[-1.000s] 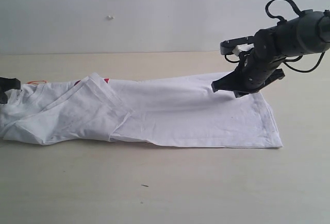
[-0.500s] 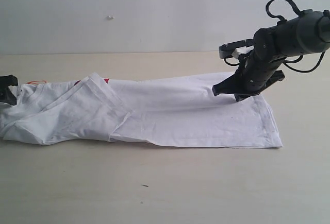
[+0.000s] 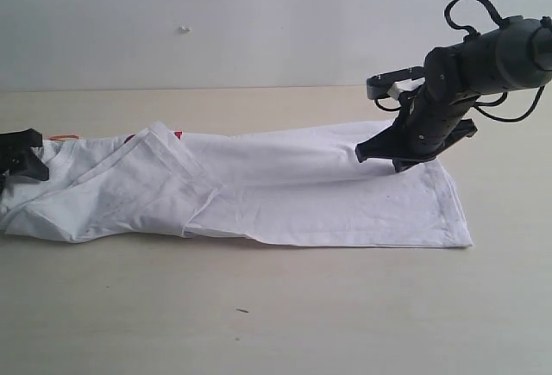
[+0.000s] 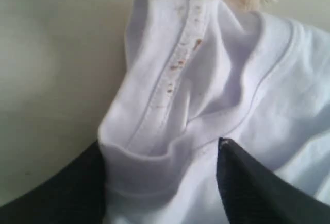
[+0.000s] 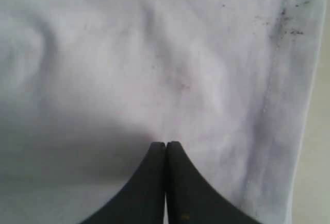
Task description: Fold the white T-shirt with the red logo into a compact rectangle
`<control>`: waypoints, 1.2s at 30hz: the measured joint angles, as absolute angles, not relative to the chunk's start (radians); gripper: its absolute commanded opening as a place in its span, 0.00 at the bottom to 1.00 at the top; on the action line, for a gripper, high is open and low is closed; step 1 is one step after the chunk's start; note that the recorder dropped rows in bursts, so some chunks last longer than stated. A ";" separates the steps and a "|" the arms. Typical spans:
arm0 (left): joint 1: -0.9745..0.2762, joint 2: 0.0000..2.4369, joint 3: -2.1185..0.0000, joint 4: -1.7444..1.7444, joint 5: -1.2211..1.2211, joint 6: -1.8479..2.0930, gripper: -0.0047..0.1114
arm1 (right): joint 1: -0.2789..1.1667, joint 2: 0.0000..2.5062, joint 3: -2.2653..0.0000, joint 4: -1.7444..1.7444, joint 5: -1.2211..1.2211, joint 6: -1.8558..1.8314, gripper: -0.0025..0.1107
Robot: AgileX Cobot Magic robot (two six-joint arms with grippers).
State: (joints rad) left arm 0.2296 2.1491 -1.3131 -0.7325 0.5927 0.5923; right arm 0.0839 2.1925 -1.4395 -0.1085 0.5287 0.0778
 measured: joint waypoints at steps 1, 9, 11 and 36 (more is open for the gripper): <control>0.230 2.149 -1.313 -0.735 0.594 0.595 0.48 | 0.084 2.193 -1.439 -0.108 0.529 0.078 0.02; 0.230 2.161 -1.313 -0.737 0.610 0.610 0.04 | 0.084 2.193 -1.439 -0.107 0.532 0.075 0.02; 0.230 2.161 -1.313 -0.737 0.610 0.613 0.04 | 0.084 2.185 -1.439 -0.107 0.532 0.075 0.02; -0.202 1.905 -1.604 -0.835 0.786 0.542 0.04 | -0.020 1.932 -1.570 0.373 0.706 -0.173 0.35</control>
State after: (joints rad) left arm -0.2019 1.9052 -1.6035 -0.8348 0.7862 0.5416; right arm -0.0204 1.9320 -1.5701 0.3728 0.7058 -0.1729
